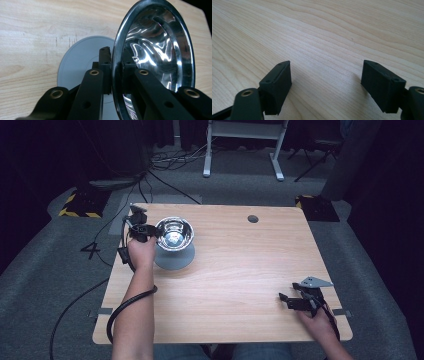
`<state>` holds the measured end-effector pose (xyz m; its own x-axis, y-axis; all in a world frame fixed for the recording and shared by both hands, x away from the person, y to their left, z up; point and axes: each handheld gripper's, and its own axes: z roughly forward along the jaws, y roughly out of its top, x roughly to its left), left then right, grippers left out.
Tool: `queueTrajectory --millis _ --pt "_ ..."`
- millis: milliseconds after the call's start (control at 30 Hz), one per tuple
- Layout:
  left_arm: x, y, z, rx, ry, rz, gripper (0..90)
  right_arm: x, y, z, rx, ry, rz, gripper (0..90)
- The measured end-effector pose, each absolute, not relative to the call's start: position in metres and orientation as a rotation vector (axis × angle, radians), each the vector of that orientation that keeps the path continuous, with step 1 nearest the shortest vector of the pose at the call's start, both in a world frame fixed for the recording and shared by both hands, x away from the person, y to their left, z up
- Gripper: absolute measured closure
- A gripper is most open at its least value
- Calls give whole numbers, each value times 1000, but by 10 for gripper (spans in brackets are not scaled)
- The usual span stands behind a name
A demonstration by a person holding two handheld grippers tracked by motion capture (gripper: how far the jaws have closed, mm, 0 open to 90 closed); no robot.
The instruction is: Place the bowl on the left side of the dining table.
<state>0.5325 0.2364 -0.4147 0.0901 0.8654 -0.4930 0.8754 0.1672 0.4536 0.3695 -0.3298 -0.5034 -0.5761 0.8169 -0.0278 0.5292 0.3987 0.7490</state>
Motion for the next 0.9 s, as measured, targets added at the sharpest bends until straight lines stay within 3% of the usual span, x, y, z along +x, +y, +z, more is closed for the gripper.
queueTrajectory --millis 500,900 --pt "543 244 -455 1644 1806 -121 832 370 -329 -503 1171 2266 1019 242" --pt "542 243 -465 1671 1799 -119 832 370 -329 -503 1167 2266 1019 242"
